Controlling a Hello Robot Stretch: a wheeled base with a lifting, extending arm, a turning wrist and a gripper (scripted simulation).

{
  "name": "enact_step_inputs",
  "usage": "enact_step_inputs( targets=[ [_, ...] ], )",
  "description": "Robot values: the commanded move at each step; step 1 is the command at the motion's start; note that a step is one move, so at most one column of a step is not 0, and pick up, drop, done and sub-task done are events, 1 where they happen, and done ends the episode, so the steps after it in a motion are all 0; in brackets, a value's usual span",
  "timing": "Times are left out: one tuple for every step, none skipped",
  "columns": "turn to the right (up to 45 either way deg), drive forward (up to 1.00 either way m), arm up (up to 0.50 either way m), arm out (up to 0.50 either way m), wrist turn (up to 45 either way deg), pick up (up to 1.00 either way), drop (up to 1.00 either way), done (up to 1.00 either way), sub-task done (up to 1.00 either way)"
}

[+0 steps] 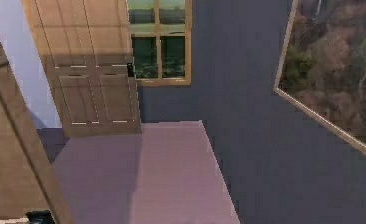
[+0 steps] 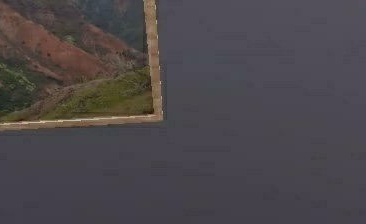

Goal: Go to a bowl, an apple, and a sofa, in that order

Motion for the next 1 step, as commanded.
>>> enact_step_inputs(
  targets=[
    [-6.0, 0.00, 0.00, 0.00, 0.0, 0.00, 0.00, 0.00, 0.00]
  ],
)
